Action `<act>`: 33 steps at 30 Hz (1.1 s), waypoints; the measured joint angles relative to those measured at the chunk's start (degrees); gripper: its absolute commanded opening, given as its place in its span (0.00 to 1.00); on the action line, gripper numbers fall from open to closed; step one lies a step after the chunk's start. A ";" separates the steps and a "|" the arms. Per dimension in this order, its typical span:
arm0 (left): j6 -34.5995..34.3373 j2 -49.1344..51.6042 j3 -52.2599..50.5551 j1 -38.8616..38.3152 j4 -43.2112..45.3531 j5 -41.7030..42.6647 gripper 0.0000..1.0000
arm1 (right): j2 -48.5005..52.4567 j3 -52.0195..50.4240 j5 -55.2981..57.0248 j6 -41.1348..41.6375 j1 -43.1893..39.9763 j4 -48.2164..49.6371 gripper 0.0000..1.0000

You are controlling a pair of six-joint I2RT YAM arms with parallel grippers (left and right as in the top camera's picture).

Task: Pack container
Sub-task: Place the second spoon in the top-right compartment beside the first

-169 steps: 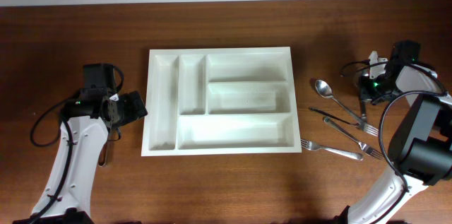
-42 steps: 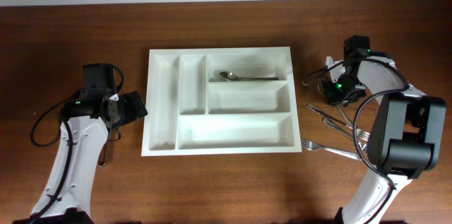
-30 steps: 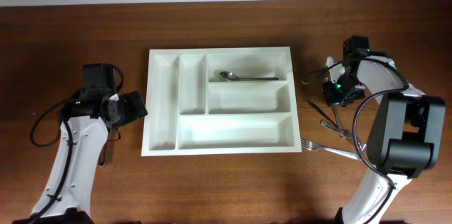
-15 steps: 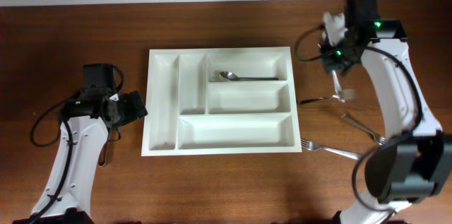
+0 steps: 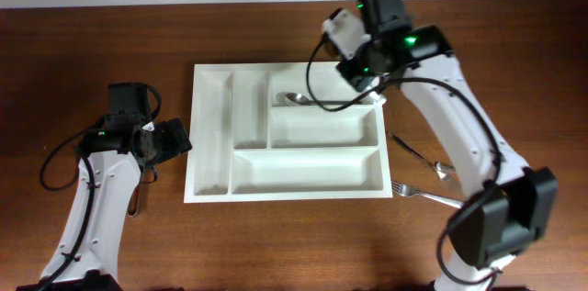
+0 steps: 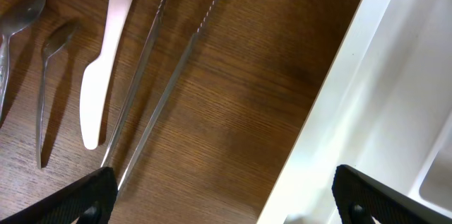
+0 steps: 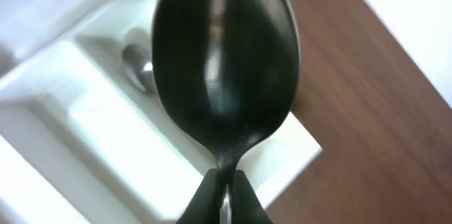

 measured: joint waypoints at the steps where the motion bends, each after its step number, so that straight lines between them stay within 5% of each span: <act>1: 0.00 0.00 0.00 0.00 0.00 0.00 0.99 | 1.01 0.00 -0.96 -2.73 0.07 -0.09 0.04; 8: 0.00 0.00 0.00 0.00 0.00 0.00 0.99 | 9.92 0.00 -6.86 -26.49 0.04 0.70 0.04; 13: 0.00 0.00 0.00 0.00 0.00 0.00 0.99 | 14.25 -0.02 -7.72 -34.93 0.04 3.76 0.04; 14: 0.00 0.00 0.00 0.00 0.00 0.00 0.99 | 14.71 -0.02 -7.85 -36.02 0.04 4.00 0.08; 15: 0.00 0.00 0.00 0.00 0.00 0.00 0.99 | 14.82 -0.02 -7.85 -36.70 0.04 4.04 0.32; 17: 0.00 0.00 0.00 0.00 0.00 0.00 0.99 | 14.86 -0.02 -7.80 -37.38 0.04 4.07 0.48; 25: 0.00 0.00 0.00 0.00 0.00 0.00 0.99 | 14.14 4.98 2.58 -22.29 0.17 -2.27 0.74; 33: 0.00 0.00 0.00 0.00 0.00 0.00 0.99 | 2.34 16.20 9.35 -0.85 -3.28 -13.84 0.72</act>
